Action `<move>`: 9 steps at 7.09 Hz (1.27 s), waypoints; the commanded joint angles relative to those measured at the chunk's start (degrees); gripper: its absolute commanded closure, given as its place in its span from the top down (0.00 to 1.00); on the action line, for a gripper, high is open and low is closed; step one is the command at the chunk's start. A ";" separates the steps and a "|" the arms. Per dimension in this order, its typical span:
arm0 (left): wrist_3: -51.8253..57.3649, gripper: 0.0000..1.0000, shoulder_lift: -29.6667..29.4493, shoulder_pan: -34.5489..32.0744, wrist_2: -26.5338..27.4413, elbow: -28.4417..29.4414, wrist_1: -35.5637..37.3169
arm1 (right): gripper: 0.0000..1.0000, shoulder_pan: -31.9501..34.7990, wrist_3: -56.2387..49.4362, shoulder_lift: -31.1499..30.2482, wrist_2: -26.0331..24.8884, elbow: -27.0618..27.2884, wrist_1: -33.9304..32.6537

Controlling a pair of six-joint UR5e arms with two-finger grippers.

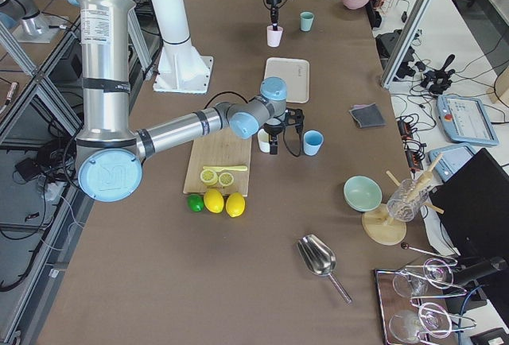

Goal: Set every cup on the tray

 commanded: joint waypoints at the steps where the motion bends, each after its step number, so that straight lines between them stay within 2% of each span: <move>1: -0.09 0.00 -0.89 -0.07 0.07 0.43 0.45 | 0.97 -4.01 2.63 0.09 -3.09 -0.28 0.09; 2: -0.09 0.00 -0.97 -0.07 0.07 0.43 0.45 | 0.55 -4.72 2.72 0.09 -3.45 -0.90 0.09; 3: -0.09 0.00 -0.97 -0.07 -0.01 0.35 0.45 | 0.01 -4.99 2.64 0.09 -3.54 -0.99 0.18; 5: 0.00 0.00 -1.67 0.28 0.94 1.48 0.45 | 0.00 -5.34 4.21 0.26 -5.56 -0.55 0.35; 6: -0.17 0.00 -3.07 1.50 5.30 2.45 0.45 | 0.00 -5.34 4.31 0.44 -5.30 0.23 0.35; 8: -1.40 0.00 -7.55 4.14 7.71 6.84 0.45 | 0.00 -5.26 5.27 1.05 -4.86 2.87 0.27; 9: -1.40 0.00 -7.74 4.41 8.33 7.63 0.45 | 0.00 -4.65 5.36 1.92 -3.90 3.84 -0.43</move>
